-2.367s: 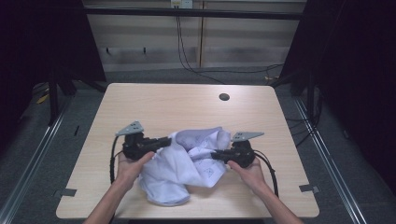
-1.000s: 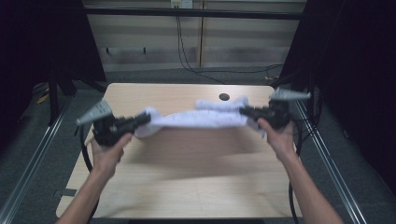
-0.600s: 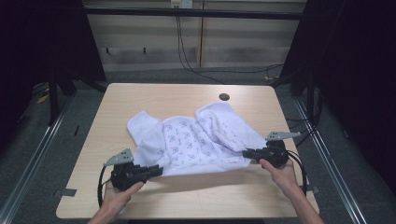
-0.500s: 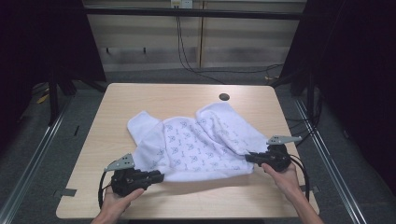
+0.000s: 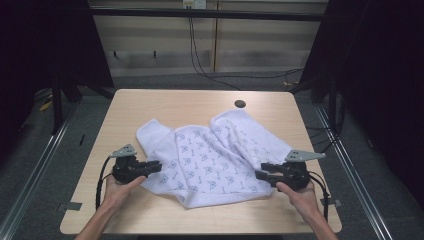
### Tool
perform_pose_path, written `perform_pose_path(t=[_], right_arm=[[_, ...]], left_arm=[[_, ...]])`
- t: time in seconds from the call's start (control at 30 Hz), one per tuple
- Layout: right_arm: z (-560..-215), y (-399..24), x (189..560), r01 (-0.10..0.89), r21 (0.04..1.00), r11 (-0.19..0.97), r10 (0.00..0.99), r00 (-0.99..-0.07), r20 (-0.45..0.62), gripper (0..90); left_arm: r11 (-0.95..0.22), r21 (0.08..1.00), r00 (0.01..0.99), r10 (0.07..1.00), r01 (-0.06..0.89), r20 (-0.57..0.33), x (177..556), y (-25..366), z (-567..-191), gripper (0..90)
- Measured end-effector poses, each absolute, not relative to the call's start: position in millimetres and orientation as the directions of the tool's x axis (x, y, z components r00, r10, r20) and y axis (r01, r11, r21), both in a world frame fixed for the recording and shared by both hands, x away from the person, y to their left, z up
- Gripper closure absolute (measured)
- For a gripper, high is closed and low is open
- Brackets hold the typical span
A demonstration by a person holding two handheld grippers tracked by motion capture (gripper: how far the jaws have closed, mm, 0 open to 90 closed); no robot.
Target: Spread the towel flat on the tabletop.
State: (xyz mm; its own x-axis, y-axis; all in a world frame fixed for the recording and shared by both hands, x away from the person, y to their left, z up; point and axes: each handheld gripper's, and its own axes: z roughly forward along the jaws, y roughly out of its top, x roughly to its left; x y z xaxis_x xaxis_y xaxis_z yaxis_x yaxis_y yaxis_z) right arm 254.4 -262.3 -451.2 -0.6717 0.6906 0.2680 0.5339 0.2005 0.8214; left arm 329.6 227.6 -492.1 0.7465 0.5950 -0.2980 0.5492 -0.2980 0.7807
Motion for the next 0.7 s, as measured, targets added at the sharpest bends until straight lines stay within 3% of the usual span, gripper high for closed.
perform_pose_path(t=[0.1,0.27,0.43,0.6,0.7], right_arm=[[-457,-241,257,0.541,0.810,0.227,0.647,-0.706,0.289,54.5],[-470,-198,264,0.546,0.779,0.308,0.571,-0.761,0.308,53.1],[-482,-175,267,0.546,0.745,0.383,0.571,-0.774,0.274,50.8],[-496,-188,269,0.566,0.720,0.401,0.603,-0.755,0.257,48.9],[-501,-194,266,0.581,0.700,0.415,0.628,-0.740,0.242,48.6]], left_arm=[[-0.389,0.737,0.765,0.587,0.553,-0.264,326,220,-500,90.0],[-0.419,0.714,0.770,0.581,0.561,-0.264,318,216,-503,90.0],[-0.451,0.700,0.798,0.527,0.554,-0.292,301,211,-504,90.0],[-0.504,0.674,0.831,0.447,0.540,-0.331,283,199,-500,85.6],[-0.480,0.711,0.846,0.420,0.515,-0.329,285,198,-493,82.2]])
